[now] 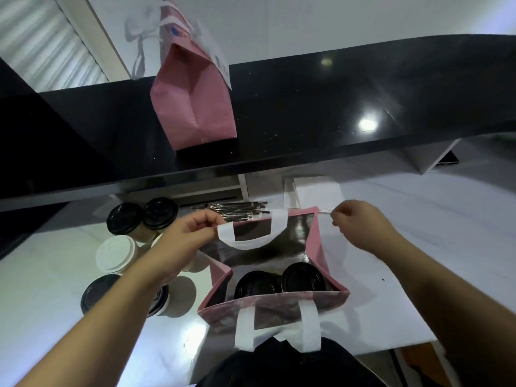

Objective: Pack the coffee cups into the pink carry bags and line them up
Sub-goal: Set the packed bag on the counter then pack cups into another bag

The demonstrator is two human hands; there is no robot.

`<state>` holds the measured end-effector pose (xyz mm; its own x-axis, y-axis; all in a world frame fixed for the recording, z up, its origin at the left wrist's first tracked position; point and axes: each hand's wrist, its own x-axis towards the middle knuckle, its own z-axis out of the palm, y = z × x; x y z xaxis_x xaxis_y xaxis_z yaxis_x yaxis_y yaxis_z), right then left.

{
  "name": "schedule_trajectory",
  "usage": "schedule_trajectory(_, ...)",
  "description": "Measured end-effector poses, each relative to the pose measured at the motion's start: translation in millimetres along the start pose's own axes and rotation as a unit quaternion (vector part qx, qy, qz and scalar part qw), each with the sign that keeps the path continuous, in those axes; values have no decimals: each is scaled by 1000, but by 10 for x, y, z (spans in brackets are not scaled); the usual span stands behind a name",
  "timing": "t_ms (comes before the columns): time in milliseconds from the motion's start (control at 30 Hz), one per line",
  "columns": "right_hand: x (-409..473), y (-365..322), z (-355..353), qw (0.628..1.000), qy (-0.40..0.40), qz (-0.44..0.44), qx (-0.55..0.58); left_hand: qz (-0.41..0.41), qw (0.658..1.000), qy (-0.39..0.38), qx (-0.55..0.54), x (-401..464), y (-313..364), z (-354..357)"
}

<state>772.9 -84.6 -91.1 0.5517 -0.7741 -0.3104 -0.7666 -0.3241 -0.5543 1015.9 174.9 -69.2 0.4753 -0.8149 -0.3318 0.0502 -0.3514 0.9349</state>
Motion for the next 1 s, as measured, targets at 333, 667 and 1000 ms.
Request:
schedule_trajectory(333, 1323, -92, 573, 991, -24, -37, -129, -10, 996, 82, -27, 23, -139, -21)
schedule_trajectory(667, 1623, -62, 845, 970, -40, -32, -237, -7, 993, 103, -62, 93, -29, 89)
schedule_trajectory(1000, 1646, 81, 792, 996, 11, -13, -84, 1, 992, 113, -52, 131, -128, 34)
